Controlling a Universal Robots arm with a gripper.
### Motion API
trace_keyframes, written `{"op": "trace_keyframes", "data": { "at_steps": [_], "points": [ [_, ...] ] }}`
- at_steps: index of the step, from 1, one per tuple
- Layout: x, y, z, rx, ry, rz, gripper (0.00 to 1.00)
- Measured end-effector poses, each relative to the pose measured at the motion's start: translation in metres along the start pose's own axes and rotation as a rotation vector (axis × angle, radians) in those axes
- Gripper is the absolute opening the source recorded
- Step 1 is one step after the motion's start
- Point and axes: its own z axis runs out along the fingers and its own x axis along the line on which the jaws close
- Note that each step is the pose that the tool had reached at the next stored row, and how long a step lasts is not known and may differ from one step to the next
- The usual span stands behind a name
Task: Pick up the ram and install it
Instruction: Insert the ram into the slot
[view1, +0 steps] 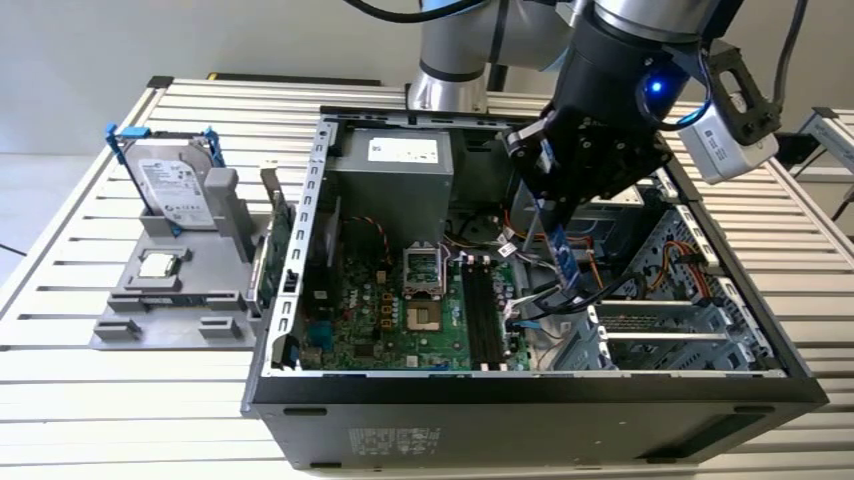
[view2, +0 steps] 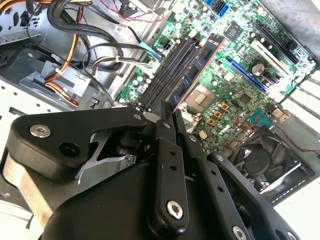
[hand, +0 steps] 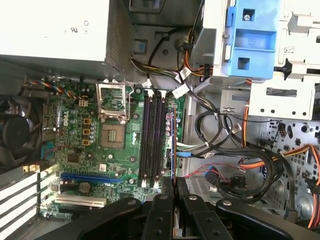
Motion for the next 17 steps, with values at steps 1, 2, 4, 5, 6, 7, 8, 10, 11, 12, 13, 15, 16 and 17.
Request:
{"op": "trace_keyframes", "data": {
  "at_steps": [1, 2, 4, 5, 6, 7, 8, 10, 11, 12, 13, 15, 16, 17],
  "points": [
    [0.0000, 0.0000, 0.0005, 0.0000, -0.0001, 0.000, 0.00],
    [0.0000, 0.0000, 0.0009, 0.0001, -0.0001, 0.001, 0.00],
    [0.0000, 0.0000, 0.0017, 0.0000, -0.0001, 0.003, 0.00],
    [0.0000, 0.0000, 0.0021, 0.0000, -0.0001, 0.004, 0.00],
    [-0.0001, 0.0000, 0.0025, 0.0000, -0.0001, 0.004, 0.00],
    [0.0000, 0.0000, 0.0030, -0.0001, -0.0001, 0.005, 0.00],
    [0.0000, 0.0000, 0.0033, 0.0000, -0.0001, 0.006, 0.00],
    [0.0000, 0.0000, 0.0039, 0.0000, -0.0002, 0.006, 0.00],
    [0.0000, 0.0000, 0.0041, -0.0001, -0.0002, 0.007, 0.00],
    [0.0000, 0.0000, 0.0043, 0.0000, -0.0001, 0.007, 0.00],
    [0.0000, 0.0000, 0.0045, 0.0001, -0.0001, 0.007, 0.00],
    [-0.0001, 0.0000, 0.0048, 0.0001, -0.0001, 0.007, 0.00],
    [-0.0001, 0.0000, 0.0049, 0.0000, -0.0001, 0.007, 0.00],
    [-0.0001, 0.0000, 0.0049, -0.0001, -0.0001, 0.007, 0.00]
  ]
}}
